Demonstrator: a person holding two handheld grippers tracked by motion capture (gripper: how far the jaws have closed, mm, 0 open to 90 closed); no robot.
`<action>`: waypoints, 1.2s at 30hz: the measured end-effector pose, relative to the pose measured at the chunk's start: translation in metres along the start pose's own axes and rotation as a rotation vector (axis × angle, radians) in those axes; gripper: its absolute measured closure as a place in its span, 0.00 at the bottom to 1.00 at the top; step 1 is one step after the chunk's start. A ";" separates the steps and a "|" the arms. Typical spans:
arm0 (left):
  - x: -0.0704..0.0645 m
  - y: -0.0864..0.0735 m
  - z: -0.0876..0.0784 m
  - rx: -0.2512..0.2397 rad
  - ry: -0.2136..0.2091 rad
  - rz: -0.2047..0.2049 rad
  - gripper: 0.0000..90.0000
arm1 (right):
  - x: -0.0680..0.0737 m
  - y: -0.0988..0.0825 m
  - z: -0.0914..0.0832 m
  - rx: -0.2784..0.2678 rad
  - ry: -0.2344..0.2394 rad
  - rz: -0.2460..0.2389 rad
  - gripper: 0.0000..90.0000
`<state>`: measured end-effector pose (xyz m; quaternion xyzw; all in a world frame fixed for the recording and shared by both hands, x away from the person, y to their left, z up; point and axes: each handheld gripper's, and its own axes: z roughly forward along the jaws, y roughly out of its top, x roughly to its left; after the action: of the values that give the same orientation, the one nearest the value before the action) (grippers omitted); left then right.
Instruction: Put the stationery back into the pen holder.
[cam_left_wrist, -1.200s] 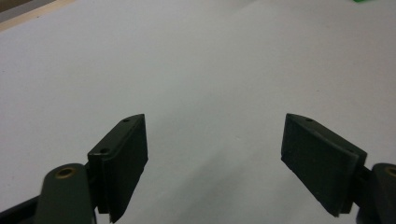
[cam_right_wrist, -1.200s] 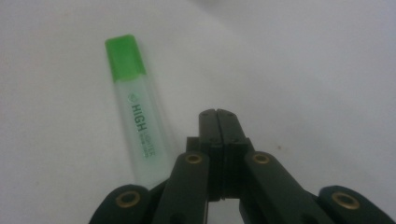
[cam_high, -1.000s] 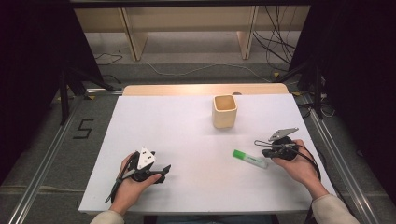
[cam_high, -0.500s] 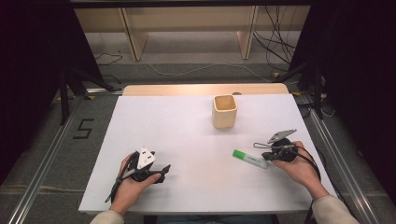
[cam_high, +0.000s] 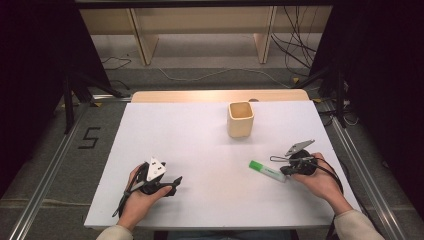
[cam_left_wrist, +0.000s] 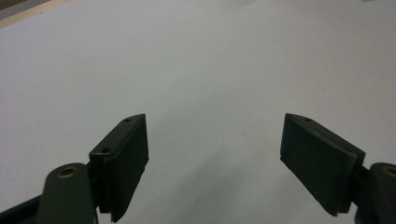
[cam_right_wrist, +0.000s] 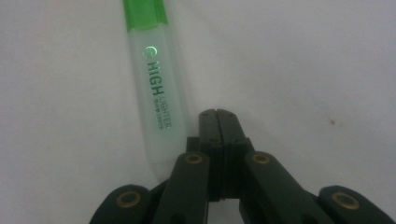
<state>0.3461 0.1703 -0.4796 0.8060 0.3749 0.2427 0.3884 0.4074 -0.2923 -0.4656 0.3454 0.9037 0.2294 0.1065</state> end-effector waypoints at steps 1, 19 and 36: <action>0.000 0.000 0.000 0.000 0.000 0.000 0.26 | 0.000 0.000 0.000 0.000 0.000 0.000 1.00; 0.001 0.000 -0.001 0.002 0.004 -0.004 0.26 | 0.009 0.007 -0.009 0.024 0.008 0.058 0.81; 0.002 0.001 0.001 0.016 -0.010 -0.010 0.27 | 0.014 0.025 -0.018 0.075 0.047 0.041 0.56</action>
<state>0.3484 0.1710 -0.4788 0.8082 0.3790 0.2339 0.3852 0.4057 -0.2726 -0.4378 0.3622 0.9066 0.2056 0.0677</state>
